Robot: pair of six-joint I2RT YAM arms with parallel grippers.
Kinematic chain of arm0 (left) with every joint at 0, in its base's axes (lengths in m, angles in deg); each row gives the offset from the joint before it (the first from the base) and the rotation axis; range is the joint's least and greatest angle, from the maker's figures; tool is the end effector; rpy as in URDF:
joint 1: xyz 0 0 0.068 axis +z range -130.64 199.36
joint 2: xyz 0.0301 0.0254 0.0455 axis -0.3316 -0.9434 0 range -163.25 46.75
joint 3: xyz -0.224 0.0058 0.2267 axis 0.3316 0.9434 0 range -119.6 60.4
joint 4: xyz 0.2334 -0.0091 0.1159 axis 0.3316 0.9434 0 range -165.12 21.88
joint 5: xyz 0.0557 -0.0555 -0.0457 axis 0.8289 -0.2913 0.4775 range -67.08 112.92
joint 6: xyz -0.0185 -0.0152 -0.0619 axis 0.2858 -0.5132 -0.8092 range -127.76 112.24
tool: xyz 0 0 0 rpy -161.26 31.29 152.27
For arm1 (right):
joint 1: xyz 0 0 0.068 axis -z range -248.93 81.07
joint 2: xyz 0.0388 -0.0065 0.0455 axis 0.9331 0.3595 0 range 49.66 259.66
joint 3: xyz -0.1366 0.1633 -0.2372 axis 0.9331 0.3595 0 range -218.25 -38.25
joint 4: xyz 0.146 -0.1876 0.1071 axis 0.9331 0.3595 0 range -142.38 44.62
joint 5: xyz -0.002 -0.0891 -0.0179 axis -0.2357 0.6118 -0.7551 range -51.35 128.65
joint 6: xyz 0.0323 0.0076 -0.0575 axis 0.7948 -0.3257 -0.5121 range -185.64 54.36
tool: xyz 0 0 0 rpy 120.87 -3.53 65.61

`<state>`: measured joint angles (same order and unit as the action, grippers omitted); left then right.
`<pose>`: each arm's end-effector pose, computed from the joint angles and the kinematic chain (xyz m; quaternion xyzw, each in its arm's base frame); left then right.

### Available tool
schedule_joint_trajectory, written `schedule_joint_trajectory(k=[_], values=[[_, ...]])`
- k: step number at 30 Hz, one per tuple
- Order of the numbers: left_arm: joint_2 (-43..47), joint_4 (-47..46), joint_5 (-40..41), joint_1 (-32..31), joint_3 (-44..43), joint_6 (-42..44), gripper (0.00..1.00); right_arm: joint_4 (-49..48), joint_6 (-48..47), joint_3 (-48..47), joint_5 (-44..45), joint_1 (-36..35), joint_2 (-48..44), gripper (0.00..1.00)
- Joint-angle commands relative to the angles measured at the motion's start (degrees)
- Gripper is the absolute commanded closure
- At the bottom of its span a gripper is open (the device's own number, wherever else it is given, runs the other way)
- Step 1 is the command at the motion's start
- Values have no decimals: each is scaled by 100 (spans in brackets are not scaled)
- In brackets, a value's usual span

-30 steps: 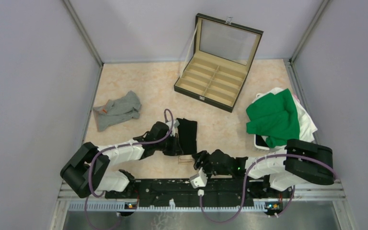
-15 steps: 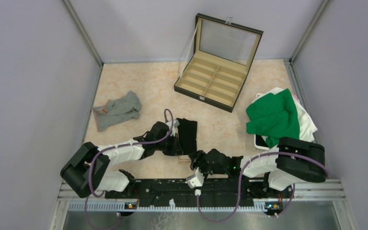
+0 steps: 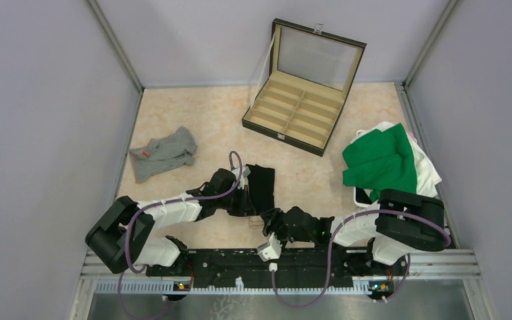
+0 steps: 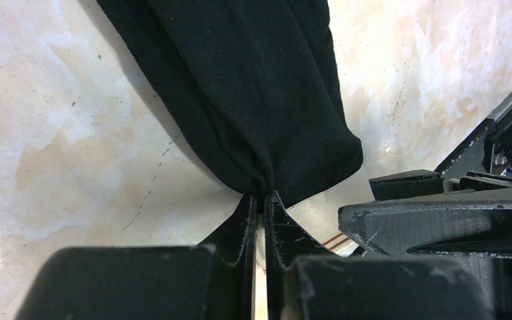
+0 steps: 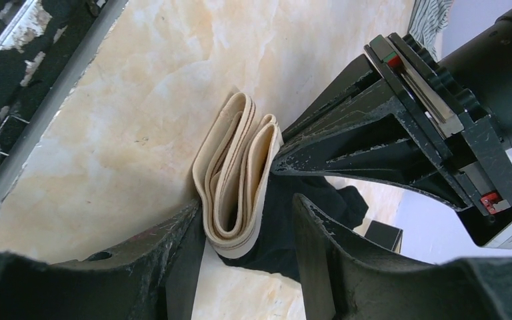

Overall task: Roll the underwear
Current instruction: Roll the underwear to the center of the board.

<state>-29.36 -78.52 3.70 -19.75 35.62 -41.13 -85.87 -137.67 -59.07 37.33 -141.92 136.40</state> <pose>0.1657 -0.1570 0.1706 0.1059 0.9161 -0.3349 0.1933 0.0760 0.2525 0.1579 -0.8375 0.2581 0.0141 0.4814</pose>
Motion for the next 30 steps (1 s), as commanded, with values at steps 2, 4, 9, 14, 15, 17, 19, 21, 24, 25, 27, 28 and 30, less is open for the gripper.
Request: schedule_joint_trajectory(k=[2, 4, 9, 14, 15, 17, 19, 21, 24, 25, 27, 28, 30], values=[[-306, 681, 360, -37, 174, 137, 95, 134, 74, -41, -205, 39, 339, 50], [-298, 697, 372, -35, 181, 142, 96, 32, 59, -28, -182, 40, 372, 54], [-271, 700, 404, -35, 191, 97, 96, -141, 172, 45, -155, 39, 264, 71], [-57, 802, 626, -35, 201, -169, 95, -287, 527, 129, -323, 39, 4, 91], [38, 830, 696, -35, 201, -237, 93, -242, 635, 112, -392, 35, -46, 94], [303, 937, 850, -29, 180, -384, 91, -104, 963, 66, -526, 38, -141, 98], [654, 1061, 1032, -26, 168, -542, 87, 23, 1285, 15, -627, 26, -207, 99], [1083, 1249, 1328, -29, 159, -720, 76, 63, 1402, 35, -702, 3, -272, 100], [1924, 1625, 1816, -26, 140, -1006, 58, 44, 1617, 65, -832, -5, -373, 100], [2088, 1688, 1867, -28, 151, -1072, 54, 37, 1700, 69, -876, -5, -403, 100], [2672, 1664, 1870, -26, 205, -1126, 52, -4, 1893, 74, -958, -5, -416, 100], [2866, 1496, 1778, -26, 254, -1074, 54, -27, 1981, 63, -981, -5, -411, 100], [3188, 884, 1215, -38, 463, -834, 62, -113, 2130, 60, -1037, -5, -407, 100]])
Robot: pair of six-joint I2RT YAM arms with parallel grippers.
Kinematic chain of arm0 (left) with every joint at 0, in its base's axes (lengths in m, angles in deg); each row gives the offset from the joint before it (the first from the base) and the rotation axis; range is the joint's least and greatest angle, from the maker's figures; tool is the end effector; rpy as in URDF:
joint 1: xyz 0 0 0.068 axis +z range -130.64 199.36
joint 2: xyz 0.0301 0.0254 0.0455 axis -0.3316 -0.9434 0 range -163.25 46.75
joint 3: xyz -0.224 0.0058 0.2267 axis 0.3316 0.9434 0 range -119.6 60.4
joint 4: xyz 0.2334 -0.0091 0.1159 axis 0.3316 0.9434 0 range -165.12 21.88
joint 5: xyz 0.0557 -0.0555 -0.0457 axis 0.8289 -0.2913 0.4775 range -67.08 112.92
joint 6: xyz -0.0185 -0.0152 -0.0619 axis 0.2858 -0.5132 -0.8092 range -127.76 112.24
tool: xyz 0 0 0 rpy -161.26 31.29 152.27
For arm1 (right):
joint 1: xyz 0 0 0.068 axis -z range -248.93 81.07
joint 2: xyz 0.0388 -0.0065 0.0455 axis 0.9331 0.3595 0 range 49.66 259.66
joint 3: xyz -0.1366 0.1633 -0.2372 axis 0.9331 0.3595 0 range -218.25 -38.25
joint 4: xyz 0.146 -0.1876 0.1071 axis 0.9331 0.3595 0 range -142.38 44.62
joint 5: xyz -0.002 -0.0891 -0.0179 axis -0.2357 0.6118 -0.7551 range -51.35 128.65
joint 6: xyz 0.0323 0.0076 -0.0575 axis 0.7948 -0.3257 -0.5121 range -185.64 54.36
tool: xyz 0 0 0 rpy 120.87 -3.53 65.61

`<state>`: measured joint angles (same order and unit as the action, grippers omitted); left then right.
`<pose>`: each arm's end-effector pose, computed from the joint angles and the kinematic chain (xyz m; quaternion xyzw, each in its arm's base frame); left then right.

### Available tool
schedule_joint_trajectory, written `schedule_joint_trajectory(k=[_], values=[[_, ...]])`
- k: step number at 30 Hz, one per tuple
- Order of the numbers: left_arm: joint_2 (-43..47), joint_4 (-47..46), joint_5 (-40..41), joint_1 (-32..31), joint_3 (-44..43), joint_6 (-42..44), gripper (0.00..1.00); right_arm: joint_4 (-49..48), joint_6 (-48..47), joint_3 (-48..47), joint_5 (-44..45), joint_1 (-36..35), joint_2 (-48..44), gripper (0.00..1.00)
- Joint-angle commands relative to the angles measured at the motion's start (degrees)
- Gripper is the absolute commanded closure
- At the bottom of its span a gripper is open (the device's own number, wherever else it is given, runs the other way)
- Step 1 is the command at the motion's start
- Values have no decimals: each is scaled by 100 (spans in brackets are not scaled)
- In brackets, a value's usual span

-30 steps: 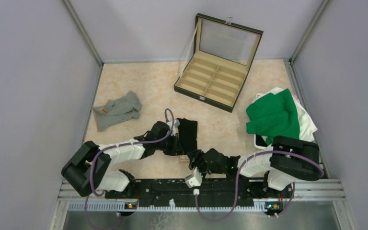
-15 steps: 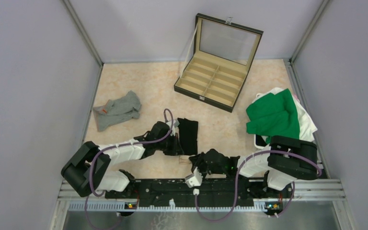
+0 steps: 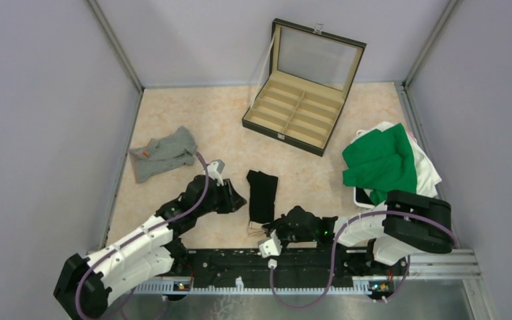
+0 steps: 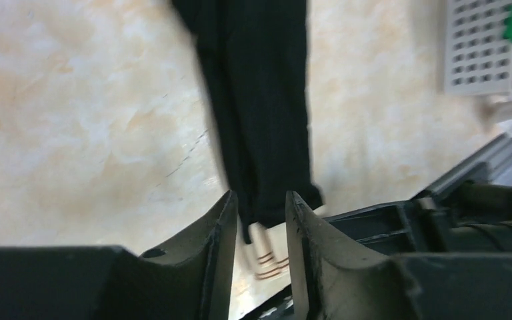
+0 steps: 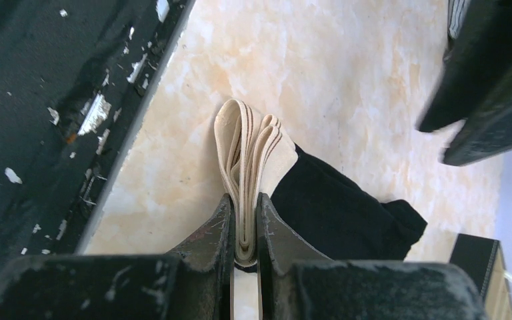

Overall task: Roll the underwear
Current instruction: Roll the underwear to the center of the board.

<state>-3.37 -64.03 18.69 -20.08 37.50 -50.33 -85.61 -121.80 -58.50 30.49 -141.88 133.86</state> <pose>0.1245 -0.1074 0.2155 -0.0085 0.8995 -0.3109 0.3069 0.0685 0.2490 0.1657 -0.7980 0.3407 0.1332 0.4790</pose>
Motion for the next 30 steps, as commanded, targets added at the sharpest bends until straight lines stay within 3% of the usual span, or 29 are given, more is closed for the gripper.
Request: schedule_joint_trajectory(k=[1, 7, 14, 23, 30], values=[[667, -902, -596, -5, 394, 150, 68, -201, 617, 2, -377, -10, -147, 100], [123, -1904, -1529, -18, 698, 375, 99, -450, 834, -11, -389, -9, -114, 100], [-771, -2422, -1895, -111, 707, 459, 100, -460, 1070, -28, -313, -8, -124, 100], [-1199, -2169, -1703, -125, 826, 527, 100, -472, 1516, -53, -325, 8, -133, 100], [-1535, -2126, -1635, -139, 921, 471, 100, -555, 2382, -72, -370, 59, -231, 98]])
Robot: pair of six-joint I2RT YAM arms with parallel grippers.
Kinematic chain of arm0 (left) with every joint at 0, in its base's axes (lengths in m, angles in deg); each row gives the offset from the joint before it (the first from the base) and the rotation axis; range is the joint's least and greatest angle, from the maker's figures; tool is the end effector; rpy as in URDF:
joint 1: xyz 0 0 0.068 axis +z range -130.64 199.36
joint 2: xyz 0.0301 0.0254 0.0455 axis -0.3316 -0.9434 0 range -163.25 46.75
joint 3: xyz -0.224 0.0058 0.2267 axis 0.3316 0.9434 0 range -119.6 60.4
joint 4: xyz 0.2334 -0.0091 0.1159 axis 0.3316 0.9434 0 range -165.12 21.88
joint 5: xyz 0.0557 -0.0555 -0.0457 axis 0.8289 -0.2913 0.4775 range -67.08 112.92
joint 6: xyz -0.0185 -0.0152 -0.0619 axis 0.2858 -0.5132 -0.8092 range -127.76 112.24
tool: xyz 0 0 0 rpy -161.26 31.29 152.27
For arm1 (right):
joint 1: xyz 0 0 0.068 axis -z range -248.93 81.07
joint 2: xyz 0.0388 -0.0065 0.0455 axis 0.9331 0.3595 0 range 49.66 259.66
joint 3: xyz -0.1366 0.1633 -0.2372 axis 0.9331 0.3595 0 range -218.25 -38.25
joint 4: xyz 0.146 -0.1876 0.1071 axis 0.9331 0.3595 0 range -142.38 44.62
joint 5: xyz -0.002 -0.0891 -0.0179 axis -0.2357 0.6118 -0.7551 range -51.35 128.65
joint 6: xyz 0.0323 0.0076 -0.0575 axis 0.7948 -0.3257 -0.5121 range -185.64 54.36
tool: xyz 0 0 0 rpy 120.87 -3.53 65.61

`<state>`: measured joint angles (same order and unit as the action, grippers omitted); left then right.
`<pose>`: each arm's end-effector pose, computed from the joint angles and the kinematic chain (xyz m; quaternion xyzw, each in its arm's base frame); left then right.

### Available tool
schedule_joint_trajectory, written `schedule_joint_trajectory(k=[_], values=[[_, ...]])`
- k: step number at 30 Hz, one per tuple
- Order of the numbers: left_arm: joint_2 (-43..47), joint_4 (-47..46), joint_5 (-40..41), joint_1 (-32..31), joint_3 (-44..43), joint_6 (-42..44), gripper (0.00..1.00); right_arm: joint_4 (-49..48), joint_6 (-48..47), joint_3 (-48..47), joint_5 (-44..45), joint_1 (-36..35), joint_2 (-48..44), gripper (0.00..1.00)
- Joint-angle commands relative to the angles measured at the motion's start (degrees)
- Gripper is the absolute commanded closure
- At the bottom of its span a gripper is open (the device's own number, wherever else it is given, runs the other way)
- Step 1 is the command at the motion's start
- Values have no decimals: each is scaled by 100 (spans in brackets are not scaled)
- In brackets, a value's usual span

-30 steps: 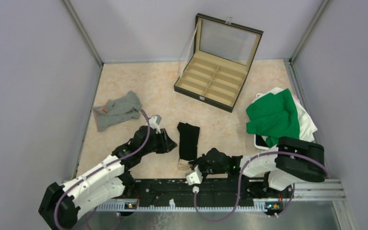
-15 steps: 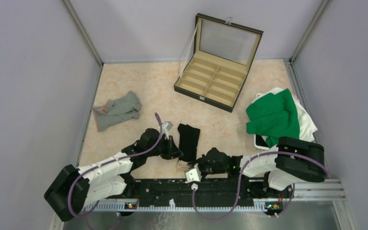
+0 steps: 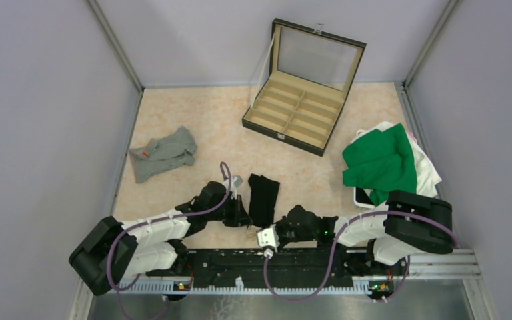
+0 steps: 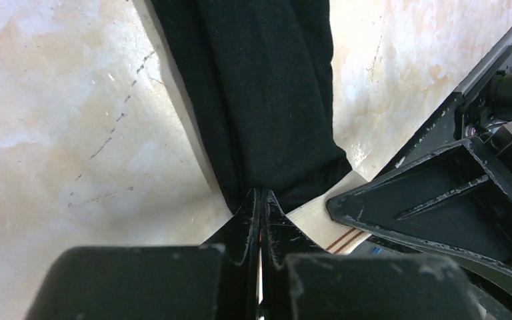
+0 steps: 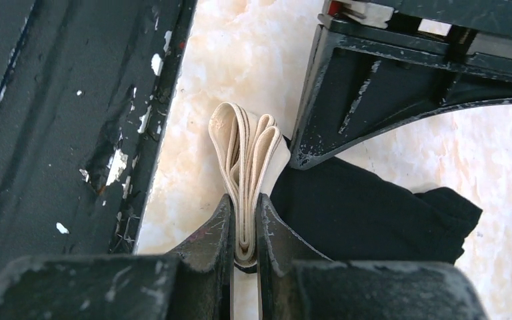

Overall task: Roll the underwear
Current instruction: Roll the underwear to the center of the board.

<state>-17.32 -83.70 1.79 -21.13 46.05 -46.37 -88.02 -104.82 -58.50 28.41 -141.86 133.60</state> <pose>0.1248 -0.1314 0.1649 0.0905 0.8937 -0.3876 0.2072 0.0674 0.2515 0.1716 -0.7341 0.4388 0.2220 0.4683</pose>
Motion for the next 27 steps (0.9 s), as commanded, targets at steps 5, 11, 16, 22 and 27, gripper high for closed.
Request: schedule_joint_trajectory(k=[5, 11, 16, 22, 27], values=[[-297, -63, 125, -30, 55, 82, 100, -405, 1319, -64, -305, 188, -256, 97], [-241, 70, 247, -30, 98, 71, 100, -332, 2202, -75, -645, 567, -419, 97], [-270, 118, 284, -31, 52, 99, 100, -131, 2882, -145, -986, 840, -430, 97], [-345, 151, 275, -33, -52, 178, 100, -70, 3658, -154, -1242, 1156, -347, 98], [-426, 182, 262, -29, -142, 224, 100, 715, 4381, -633, -1871, 1671, -44, 100]])
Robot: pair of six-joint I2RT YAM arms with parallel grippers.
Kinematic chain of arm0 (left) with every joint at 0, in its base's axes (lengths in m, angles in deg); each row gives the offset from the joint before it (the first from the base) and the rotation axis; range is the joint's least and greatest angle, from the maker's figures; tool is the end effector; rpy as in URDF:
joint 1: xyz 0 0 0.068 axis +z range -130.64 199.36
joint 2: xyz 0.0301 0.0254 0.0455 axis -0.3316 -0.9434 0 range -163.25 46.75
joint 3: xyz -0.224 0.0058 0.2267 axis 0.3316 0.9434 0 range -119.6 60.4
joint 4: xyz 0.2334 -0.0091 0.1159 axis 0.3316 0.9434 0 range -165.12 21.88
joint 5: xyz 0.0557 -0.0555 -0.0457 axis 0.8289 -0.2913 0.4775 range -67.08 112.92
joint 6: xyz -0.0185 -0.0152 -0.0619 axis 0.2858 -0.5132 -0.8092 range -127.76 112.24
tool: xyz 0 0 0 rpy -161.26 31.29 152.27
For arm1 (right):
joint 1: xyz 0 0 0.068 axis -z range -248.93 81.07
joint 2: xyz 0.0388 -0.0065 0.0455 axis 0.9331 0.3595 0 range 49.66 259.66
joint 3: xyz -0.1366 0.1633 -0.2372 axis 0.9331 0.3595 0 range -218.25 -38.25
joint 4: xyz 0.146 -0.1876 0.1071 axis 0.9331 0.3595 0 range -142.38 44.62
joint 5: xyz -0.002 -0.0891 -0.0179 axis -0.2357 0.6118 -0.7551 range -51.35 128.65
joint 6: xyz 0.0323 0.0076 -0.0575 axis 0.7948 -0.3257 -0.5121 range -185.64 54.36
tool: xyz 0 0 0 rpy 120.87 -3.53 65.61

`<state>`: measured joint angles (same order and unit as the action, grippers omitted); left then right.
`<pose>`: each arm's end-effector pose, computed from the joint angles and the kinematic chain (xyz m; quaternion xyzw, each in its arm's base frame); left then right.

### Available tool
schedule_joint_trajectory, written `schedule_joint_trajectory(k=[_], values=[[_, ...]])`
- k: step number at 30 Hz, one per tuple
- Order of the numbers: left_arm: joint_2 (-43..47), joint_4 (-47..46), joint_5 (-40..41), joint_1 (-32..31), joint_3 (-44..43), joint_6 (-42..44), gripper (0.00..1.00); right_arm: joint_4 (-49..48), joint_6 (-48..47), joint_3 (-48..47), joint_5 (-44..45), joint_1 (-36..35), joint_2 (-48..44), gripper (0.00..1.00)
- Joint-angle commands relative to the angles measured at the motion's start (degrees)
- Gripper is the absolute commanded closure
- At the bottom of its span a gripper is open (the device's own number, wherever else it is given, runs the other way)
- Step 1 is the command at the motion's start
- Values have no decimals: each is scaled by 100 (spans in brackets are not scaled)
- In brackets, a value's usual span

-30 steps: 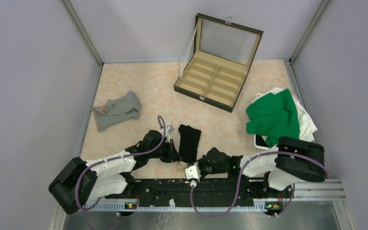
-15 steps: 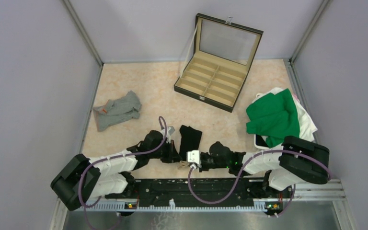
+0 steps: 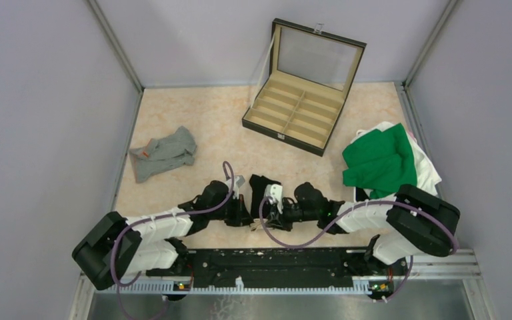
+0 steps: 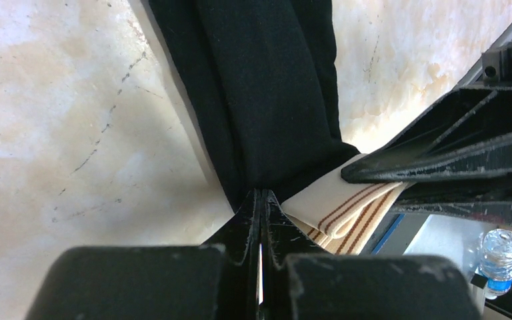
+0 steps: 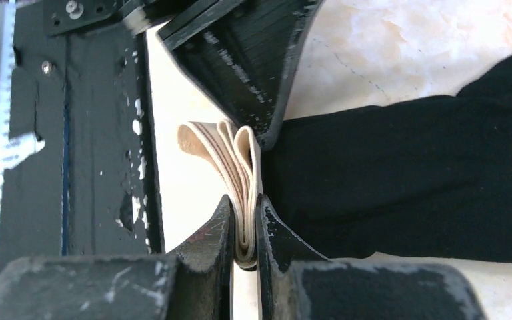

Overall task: Roll the underwear
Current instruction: Roll the underwear to the center of the board.

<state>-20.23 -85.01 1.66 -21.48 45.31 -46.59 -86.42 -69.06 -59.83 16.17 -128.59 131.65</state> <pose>0.1295 -0.1371 0.1624 0.0908 0.8964 -0.3855 0.1990 0.1136 0.2340 0.1845 -0.5236 0.6566 0.3898 0.3780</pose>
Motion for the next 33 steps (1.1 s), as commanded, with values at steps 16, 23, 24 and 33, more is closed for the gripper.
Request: schedule_joint_trajectory(k=[16, 23, 24, 33], values=[[-26, 474, 469, 14, -186, 197, 100, 1982, 1478, -1146, -531, 780, 921, 100], [-1, 549, 552, 11, -200, 186, 100, 2032, 1800, -959, -256, 780, 945, 100], [14, 562, 570, 10, -196, 171, 100, 2053, 1822, -942, -228, 780, 941, 100], [797, 962, 1345, 15, -594, -47, 100, 2344, 2035, -903, 151, 780, 967, 100]])
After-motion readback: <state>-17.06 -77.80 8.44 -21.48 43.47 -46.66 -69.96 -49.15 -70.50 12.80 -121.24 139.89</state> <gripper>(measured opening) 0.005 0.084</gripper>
